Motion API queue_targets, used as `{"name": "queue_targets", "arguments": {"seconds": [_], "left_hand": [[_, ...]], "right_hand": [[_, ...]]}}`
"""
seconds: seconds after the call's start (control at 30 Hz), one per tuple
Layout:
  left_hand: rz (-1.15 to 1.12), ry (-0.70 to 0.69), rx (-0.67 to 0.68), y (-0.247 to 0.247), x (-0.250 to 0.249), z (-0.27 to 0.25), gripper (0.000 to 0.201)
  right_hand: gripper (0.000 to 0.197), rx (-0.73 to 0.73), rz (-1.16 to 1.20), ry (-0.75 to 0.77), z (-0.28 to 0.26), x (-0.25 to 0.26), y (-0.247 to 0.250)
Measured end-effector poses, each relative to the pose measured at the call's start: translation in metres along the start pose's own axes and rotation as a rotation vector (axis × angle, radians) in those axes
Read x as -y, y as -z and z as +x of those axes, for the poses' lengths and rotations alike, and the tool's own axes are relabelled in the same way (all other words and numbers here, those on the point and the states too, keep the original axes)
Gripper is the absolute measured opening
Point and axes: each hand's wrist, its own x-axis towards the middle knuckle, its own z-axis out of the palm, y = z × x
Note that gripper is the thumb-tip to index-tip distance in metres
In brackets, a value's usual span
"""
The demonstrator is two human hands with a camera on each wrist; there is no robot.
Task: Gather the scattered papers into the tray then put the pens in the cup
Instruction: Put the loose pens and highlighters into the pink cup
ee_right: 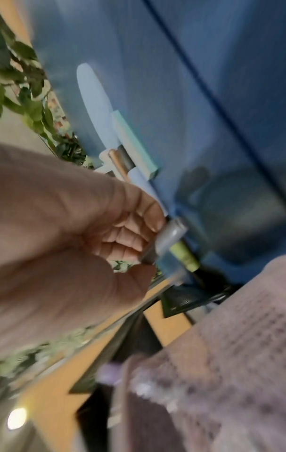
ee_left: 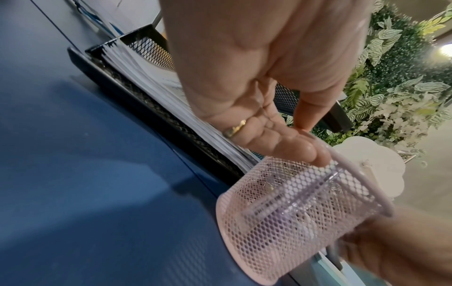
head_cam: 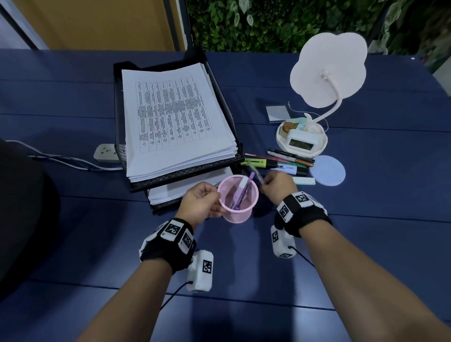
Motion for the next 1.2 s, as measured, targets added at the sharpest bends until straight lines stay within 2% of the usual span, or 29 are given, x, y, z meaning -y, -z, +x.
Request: {"name": "queue_targets", "arguments": {"seconds": [0.1, 0.23, 0.33, 0.47, 0.63, 0.77, 0.9, 1.0, 1.07, 1.2], "left_hand": [[-0.003, -0.001, -0.006, -0.002, 0.0, 0.0, 0.018], [-0.011, 0.0, -0.004, -0.004, -0.001, -0.001, 0.018], [-0.026, 0.003, 0.003, -0.007, 0.0, -0.001, 0.018], [-0.049, 0.014, 0.001, -0.011, 0.002, -0.001, 0.02], [-0.056, 0.017, 0.01, -0.014, 0.001, -0.002, 0.019], [-0.057, 0.021, 0.022, -0.015, 0.0, 0.0, 0.02], [-0.037, 0.013, 0.035, -0.014, -0.002, 0.001, 0.02], [-0.021, 0.005, 0.039, -0.012, -0.003, 0.002, 0.02], [-0.017, 0.004, 0.043, -0.011, -0.002, 0.004, 0.02], [-0.008, 0.008, 0.065, -0.007, 0.0, 0.007, 0.019]], "right_hand": [[0.012, -0.097, 0.383, 0.002, -0.013, 0.012, 0.019], [0.025, -0.254, 0.784, 0.136, -0.032, 0.037, 0.048], [0.025, -0.221, 0.923, 0.2, -0.044, 0.048, 0.055], [0.009, -0.121, 0.74, 0.209, -0.048, 0.038, 0.042], [0.024, -0.009, 0.52, 0.162, -0.053, 0.017, 0.023], [0.024, 0.04, 0.62, 0.168, -0.054, 0.01, 0.022], [0.025, -0.022, 0.671, 0.045, -0.035, 0.001, 0.025], [0.023, -0.137, 0.421, 0.042, -0.012, -0.005, 0.023], [0.026, -0.176, 0.213, 0.099, 0.002, -0.004, 0.024], [0.046, -0.14, -0.162, 0.233, 0.028, 0.001, 0.019]]}}
